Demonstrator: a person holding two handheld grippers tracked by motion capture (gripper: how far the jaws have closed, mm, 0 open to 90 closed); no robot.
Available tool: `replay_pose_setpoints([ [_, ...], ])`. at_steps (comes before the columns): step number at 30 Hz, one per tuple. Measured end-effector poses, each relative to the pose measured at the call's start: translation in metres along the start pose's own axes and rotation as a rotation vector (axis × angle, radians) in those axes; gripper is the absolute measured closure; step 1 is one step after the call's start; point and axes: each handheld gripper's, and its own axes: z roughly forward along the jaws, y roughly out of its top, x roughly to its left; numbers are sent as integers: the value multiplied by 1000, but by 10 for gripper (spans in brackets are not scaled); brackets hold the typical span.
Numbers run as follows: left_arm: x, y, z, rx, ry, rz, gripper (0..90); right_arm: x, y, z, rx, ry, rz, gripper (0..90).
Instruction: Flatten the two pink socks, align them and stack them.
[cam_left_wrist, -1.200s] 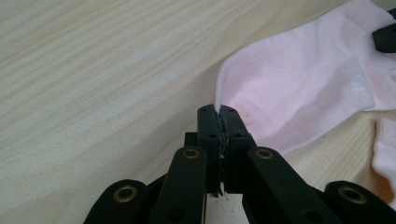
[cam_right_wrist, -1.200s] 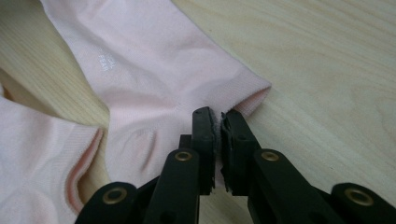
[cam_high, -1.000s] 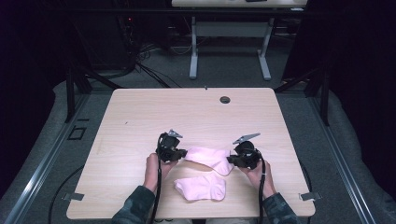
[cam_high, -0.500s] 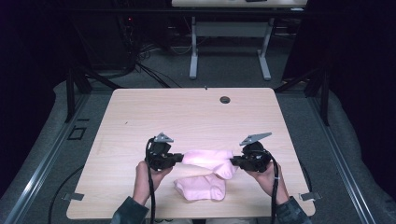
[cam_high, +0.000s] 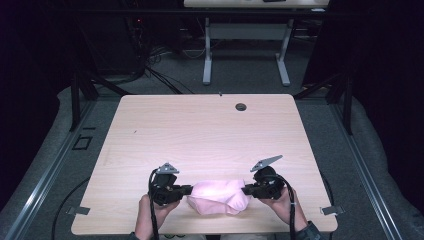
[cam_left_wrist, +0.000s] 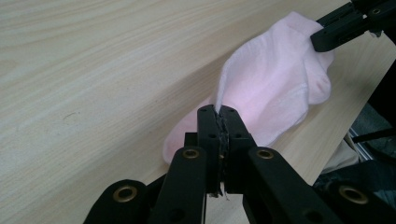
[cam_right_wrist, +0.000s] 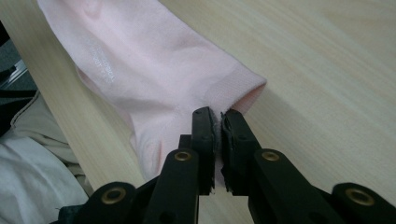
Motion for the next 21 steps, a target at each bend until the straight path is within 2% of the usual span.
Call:
replay_pose_setpoints([
  [5,1,-9,0,49,2,7,887,0,-5,7,10,22,3,839],
  [9,6,-18,-3,50,18,-10,885,3,-4,10,4,46,0,838],
  [12,9,-20,-1,45,20,-18,880,6,-2,20,26,32,-20,831],
  [14,8,-17,-3,18,20,-9,859,8,-2,27,40,17,-30,818],
  [15,6,-12,-4,-2,18,0,844,8,-2,29,54,6,-31,799],
  [16,5,-9,-4,-1,19,7,823,9,-3,30,63,-7,-29,740],
  [17,4,-7,-3,4,23,14,790,8,-4,31,66,-10,-32,702],
  [18,2,-5,0,6,27,20,790,8,-4,31,66,-10,-32,702],
  [21,0,-2,11,37,28,37,733,10,-5,31,67,-38,-35,598],
])
